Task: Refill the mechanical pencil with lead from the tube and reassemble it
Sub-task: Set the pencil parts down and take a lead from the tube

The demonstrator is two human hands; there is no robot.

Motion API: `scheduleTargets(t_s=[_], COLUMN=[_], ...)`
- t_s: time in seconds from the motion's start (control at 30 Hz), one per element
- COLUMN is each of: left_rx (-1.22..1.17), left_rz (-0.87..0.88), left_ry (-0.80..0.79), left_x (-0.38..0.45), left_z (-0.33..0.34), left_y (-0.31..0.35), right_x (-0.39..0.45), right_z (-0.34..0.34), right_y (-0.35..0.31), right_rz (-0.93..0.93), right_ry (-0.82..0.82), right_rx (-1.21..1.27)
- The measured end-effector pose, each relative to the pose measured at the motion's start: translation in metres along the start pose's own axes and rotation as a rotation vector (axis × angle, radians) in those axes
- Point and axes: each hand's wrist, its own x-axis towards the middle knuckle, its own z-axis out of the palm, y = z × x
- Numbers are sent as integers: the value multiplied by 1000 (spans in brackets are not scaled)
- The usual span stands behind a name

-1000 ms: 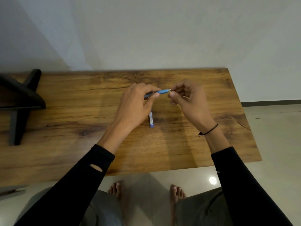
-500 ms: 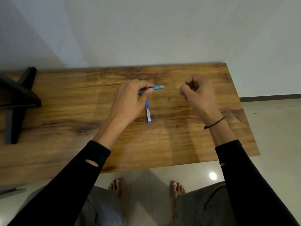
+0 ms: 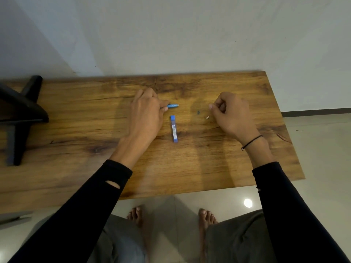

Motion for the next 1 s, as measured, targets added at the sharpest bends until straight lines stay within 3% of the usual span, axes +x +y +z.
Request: scheduleTargets(t_s=[0.23, 0.4, 0.7, 0.87, 1.0], left_rx=[42, 73, 64, -161, -344], left_rz=[-14, -22, 9, 46, -39], left_ry=[3, -19, -6, 22, -24], left_x=[2, 3, 0, -1, 0], left_z=[-1, -4, -17, -24, -24], left_y=[-1, -1, 3, 4, 6], right_x=[-19, -43, -66, -64, -60], right_z=[11, 40, 71, 65, 52], right_y=[-44, -71, -94, -94, -92], right_rz=[-117, -147, -41, -37, -80], right_ry=[129, 37, 64, 68, 151], right_rx=[111, -83, -436, -411, -363])
